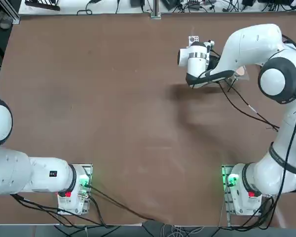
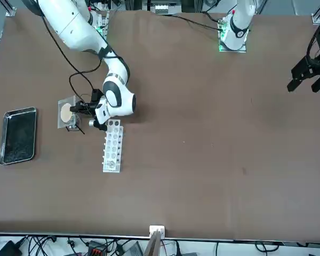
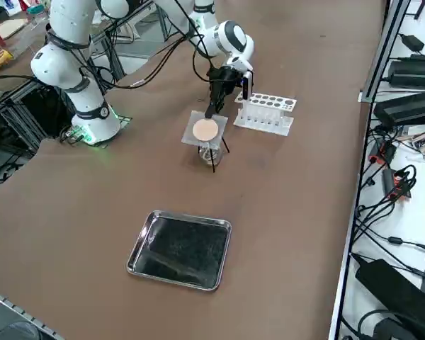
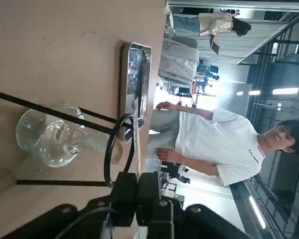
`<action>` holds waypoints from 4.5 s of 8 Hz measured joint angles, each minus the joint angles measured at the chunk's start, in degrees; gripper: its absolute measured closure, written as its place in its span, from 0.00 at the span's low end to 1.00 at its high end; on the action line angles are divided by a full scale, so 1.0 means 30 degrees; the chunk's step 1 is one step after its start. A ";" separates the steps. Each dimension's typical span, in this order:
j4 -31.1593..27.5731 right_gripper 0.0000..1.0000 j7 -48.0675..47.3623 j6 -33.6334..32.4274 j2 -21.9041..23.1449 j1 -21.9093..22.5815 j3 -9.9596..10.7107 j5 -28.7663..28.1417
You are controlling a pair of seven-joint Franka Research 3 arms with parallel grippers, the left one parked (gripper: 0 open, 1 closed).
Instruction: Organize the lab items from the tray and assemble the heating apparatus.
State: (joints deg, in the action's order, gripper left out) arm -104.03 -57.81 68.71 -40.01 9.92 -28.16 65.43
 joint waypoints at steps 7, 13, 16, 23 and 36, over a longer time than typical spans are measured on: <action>0.0146 0.67 -0.0297 -0.0126 -0.0223 0.0179 0.0144 0.0000; 0.0307 0.32 -0.0297 -0.0110 -0.0317 0.0176 0.0436 0.0001; 0.0349 0.00 -0.0297 -0.0088 -0.0350 0.0235 0.0435 0.0004; 0.1234 0.00 -0.0297 0.0383 -0.0360 0.0250 0.0374 -0.0553; 0.9488 0.00 1.1167 0.0153 0.5664 -0.2855 -0.0418 -0.9867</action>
State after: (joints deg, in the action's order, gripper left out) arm -75.57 -24.31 69.17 -23.02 1.36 -29.41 35.83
